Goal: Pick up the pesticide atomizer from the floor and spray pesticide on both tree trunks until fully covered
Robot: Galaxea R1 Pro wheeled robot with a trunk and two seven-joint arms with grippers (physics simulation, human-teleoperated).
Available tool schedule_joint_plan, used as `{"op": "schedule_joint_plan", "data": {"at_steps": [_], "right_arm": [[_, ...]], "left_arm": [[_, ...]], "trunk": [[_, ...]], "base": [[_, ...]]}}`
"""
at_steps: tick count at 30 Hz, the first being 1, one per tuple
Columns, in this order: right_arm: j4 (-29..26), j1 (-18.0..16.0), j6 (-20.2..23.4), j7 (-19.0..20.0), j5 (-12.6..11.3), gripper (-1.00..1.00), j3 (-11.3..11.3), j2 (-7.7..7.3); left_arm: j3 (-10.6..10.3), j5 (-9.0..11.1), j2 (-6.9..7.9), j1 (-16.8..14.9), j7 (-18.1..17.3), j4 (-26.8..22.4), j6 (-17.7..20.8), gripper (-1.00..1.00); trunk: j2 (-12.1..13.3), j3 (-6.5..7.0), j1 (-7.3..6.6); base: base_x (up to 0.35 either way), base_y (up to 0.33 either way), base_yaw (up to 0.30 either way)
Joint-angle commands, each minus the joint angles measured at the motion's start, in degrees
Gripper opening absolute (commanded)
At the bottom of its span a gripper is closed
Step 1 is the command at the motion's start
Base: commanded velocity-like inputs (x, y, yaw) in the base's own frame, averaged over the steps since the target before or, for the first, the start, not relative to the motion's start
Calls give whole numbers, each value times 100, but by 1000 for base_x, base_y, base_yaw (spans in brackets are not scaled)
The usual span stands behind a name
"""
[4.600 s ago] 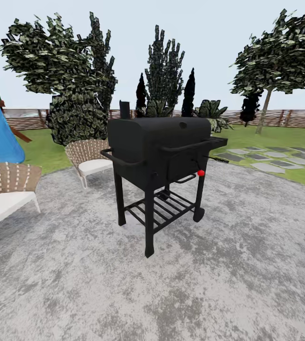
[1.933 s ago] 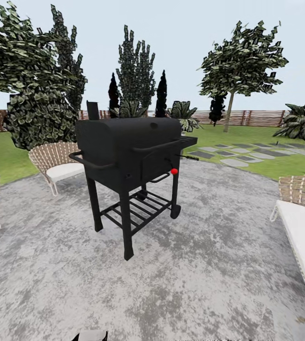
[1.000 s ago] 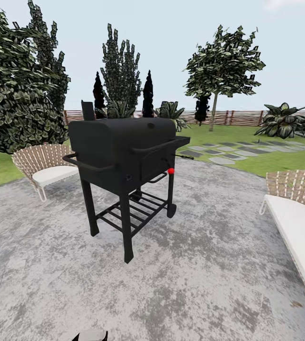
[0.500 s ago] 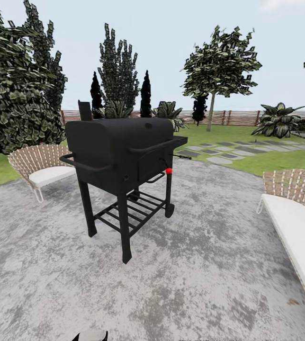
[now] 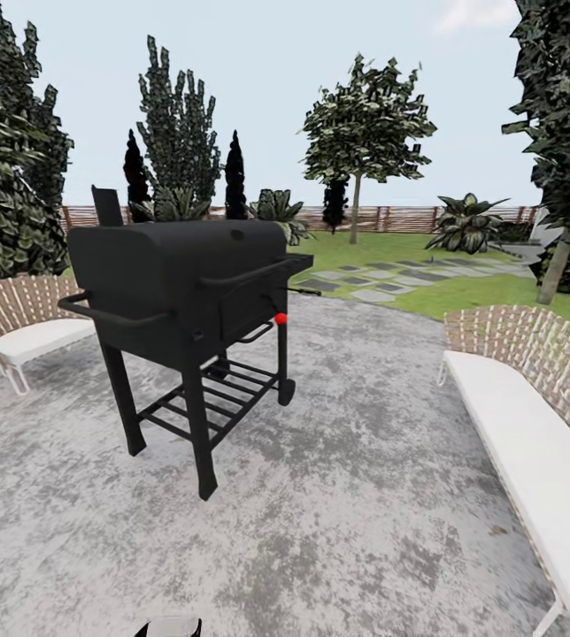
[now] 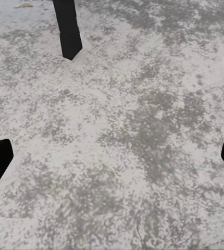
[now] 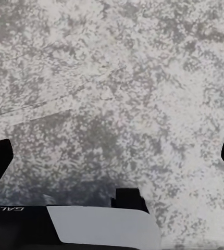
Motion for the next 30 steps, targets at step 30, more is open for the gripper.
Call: {"op": "schedule_joint_plan", "data": {"at_steps": [30], "right_arm": [[12,0,-4,5,49,100,4,-23]], "left_arm": [[6,16,-11,0,26,0,9,100]], "trunk": [[-1203,-539,659]], "base": [[0,0,-27]]}}
